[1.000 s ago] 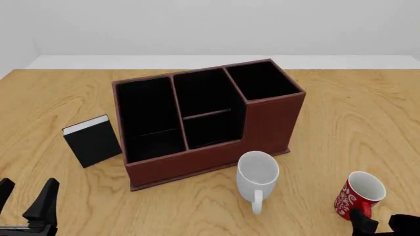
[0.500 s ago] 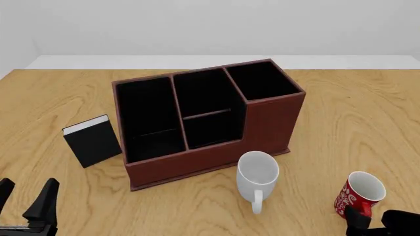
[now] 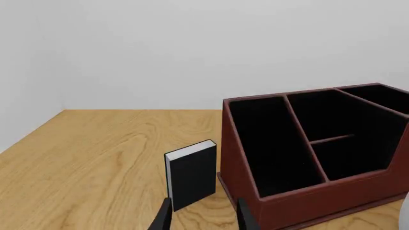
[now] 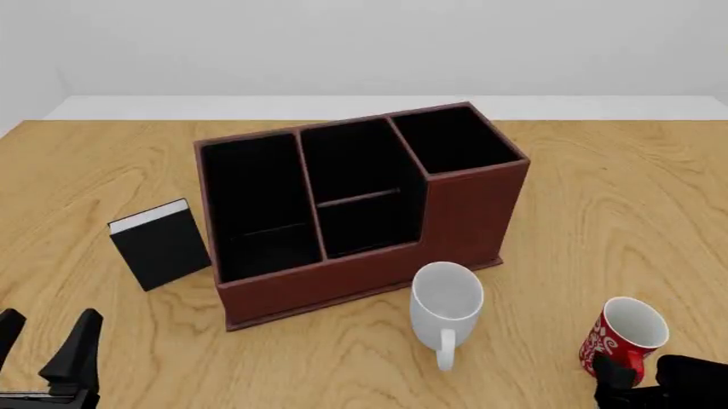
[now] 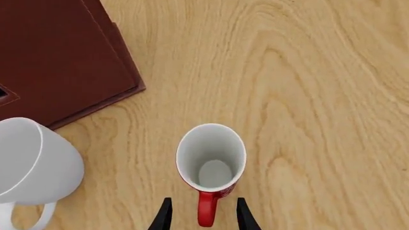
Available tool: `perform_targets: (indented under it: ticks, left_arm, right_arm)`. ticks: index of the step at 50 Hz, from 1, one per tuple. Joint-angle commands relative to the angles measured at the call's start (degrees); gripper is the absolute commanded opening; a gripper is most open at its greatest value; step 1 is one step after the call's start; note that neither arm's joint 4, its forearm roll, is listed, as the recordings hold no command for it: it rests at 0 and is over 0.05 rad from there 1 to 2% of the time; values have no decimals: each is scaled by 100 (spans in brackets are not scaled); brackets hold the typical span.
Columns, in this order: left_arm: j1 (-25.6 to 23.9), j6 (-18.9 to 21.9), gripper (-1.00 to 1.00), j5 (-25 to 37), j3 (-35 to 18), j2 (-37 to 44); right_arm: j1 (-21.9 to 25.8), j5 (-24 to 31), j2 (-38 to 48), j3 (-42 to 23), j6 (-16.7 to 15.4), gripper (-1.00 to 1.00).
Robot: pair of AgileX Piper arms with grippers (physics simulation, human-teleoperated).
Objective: Pick up the red mug and place it to the right of the caddy.
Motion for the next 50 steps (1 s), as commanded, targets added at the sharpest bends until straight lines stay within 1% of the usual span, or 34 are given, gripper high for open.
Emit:
perform_targets:
  ticks: [1, 10, 12, 15, 24, 25, 29, 32, 39, 43, 44, 48, 50]
  left_arm:
    - [0, 0, 100, 0, 0, 0]
    - [0, 0, 100, 0, 0, 0]
    - [0, 0, 100, 0, 0, 0]
    - [0, 0, 100, 0, 0, 0]
    - [0, 0, 100, 0, 0, 0]
    - [0, 0, 100, 0, 0, 0]
    - [0, 0, 100, 0, 0, 0]
    - [0, 0, 100, 0, 0, 0]
    - [0, 0, 100, 0, 0, 0]
    - [0, 0, 100, 0, 0, 0]
    - [0, 0, 100, 0, 0, 0]
    - [0, 0, 100, 0, 0, 0]
    - [0, 0, 100, 0, 0, 0]
  right_arm:
    - [-51, -237, 325, 8, -6, 100]
    - [-73, -372, 548, 9, 22, 100]
    - [-97, -507, 705, 9, 6, 100]
    - [-100, -538, 741, 9, 6, 100]
    - [-186, -895, 1163, 9, -21, 100]
    - [-227, -989, 1279, 9, -65, -100]
    - [-197, -891, 1179, 9, -22, -100]
    - [-167, -677, 965, 9, -5, -100]
    - [-125, -447, 685, 9, 20, -100]
    - [-89, -40, 167, 8, -1, -100]
    - [-43, 52, -15, 7, 45, -100]
    - [26, 180, -282, -42, -115, -100]
    - [71, 413, -428, -214, -111, -100]
